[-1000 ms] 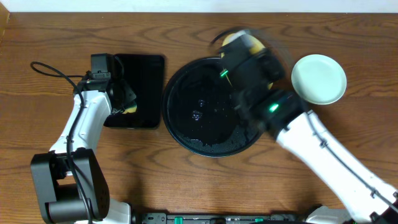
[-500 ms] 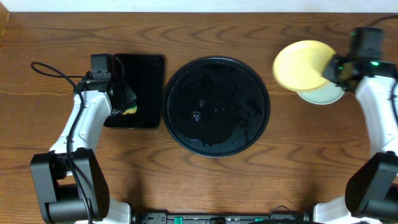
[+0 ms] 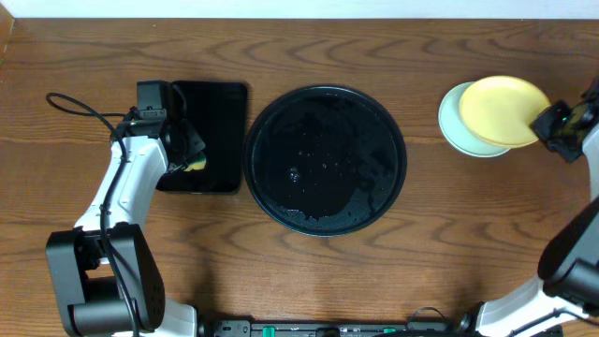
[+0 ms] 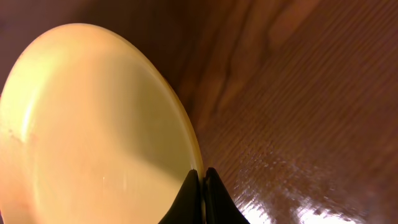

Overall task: Clean dirty plates on tray and stack at the side
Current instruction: 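Lift the yellow plate with the right gripper and stack it on the side plates, then release the yellow plate and raise the right gripper away from the stack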

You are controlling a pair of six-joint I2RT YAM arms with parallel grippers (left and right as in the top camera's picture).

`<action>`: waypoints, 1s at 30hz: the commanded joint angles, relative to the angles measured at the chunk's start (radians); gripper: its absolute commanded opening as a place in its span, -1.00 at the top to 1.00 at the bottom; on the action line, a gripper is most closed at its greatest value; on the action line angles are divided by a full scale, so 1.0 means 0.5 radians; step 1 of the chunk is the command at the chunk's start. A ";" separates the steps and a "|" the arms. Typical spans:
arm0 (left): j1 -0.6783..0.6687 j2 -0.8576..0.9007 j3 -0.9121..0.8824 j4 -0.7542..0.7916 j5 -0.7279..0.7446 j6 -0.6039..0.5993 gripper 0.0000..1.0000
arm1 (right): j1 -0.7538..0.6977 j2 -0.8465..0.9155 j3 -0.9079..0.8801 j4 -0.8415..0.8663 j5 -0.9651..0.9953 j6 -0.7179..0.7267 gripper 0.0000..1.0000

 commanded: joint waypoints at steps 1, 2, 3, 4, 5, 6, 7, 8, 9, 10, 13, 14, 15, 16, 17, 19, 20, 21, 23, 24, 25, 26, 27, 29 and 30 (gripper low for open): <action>0.008 0.007 -0.009 -0.002 -0.010 0.035 0.85 | 0.010 0.117 0.001 0.044 -0.016 0.024 0.97; 0.008 0.007 -0.009 -0.002 -0.010 0.035 0.85 | 0.014 0.149 0.001 0.059 -0.016 0.024 0.92; 0.008 0.008 -0.009 -0.002 -0.010 0.035 0.85 | 0.018 0.177 0.001 0.070 -0.018 0.023 0.69; 0.008 0.008 -0.009 -0.001 -0.010 0.034 0.85 | 0.021 0.200 0.001 0.087 -0.040 0.020 0.46; 0.008 0.008 -0.009 0.002 -0.010 0.034 0.85 | 0.022 0.215 0.001 0.105 -0.105 -0.031 0.21; 0.008 0.008 -0.009 0.008 -0.009 0.034 0.85 | 0.026 0.226 0.001 0.134 -0.232 -0.140 -0.05; 0.008 0.008 -0.009 0.015 -0.009 0.034 0.85 | 0.033 0.227 0.001 0.157 -0.356 -0.227 -0.38; 0.008 0.010 -0.009 0.027 -0.008 0.034 0.85 | 0.040 0.226 0.001 0.180 -0.467 -0.290 -0.63; 0.008 0.011 -0.009 0.038 -0.008 0.034 0.85 | 0.050 0.212 0.002 0.188 -0.565 -0.316 -0.76; 0.008 0.011 -0.009 0.047 -0.008 0.034 0.85 | 0.060 0.193 0.002 0.188 -0.599 -0.314 -0.82; 0.008 0.011 -0.009 0.061 0.018 0.036 0.85 | 0.108 0.091 0.002 0.179 -0.603 -0.317 -0.85; 0.008 0.013 -0.009 0.068 0.056 0.051 0.85 | 0.128 0.040 0.002 0.164 -0.598 -0.323 -0.85; 0.008 0.015 -0.009 0.083 0.115 0.081 0.85 | 0.153 -0.025 0.002 0.143 -0.599 -0.323 -0.86; 0.008 0.020 -0.009 0.105 0.185 0.120 0.85 | 0.175 -0.088 0.002 0.122 -0.599 -0.322 -0.86; 0.008 0.025 -0.009 0.130 0.254 0.157 0.85 | 0.198 -0.155 0.002 0.095 -0.597 -0.322 -0.87; 0.008 0.037 -0.009 0.185 0.346 0.211 0.85 | 0.251 -0.309 0.002 0.037 -0.592 -0.322 -0.89; 0.008 0.042 -0.009 0.206 0.350 0.224 0.85 | 0.282 -0.379 0.002 0.008 -0.578 -0.323 -0.89; 0.008 0.049 -0.009 0.224 0.350 0.238 0.85 | 0.313 -0.449 0.002 -0.025 -0.560 -0.323 -0.90; 0.008 0.074 -0.009 0.265 0.351 0.303 0.85 | 0.384 -0.586 0.002 -0.105 -0.523 -0.322 -0.92; 0.008 0.089 -0.009 0.282 0.351 0.313 0.85 | 0.412 -0.632 0.002 -0.133 -0.521 -0.323 -0.92; 0.008 0.117 -0.009 0.306 0.351 0.313 0.85 | 0.455 -0.690 0.002 -0.169 -0.522 -0.323 -0.92; 0.008 0.143 -0.009 0.328 0.351 0.313 0.85 | 0.488 -0.725 0.002 -0.194 -0.522 -0.323 -0.92; 0.008 0.175 -0.009 0.351 0.351 0.313 0.84 | 0.536 -0.766 0.001 -0.232 -0.522 -0.323 -0.93; 0.008 0.250 -0.009 0.395 0.352 0.312 0.84 | 0.620 -0.815 0.001 -0.294 -0.522 -0.323 -0.93; 0.008 0.288 -0.009 0.408 0.359 0.312 0.81 | 0.661 -0.829 0.001 -0.319 -0.521 -0.323 -0.92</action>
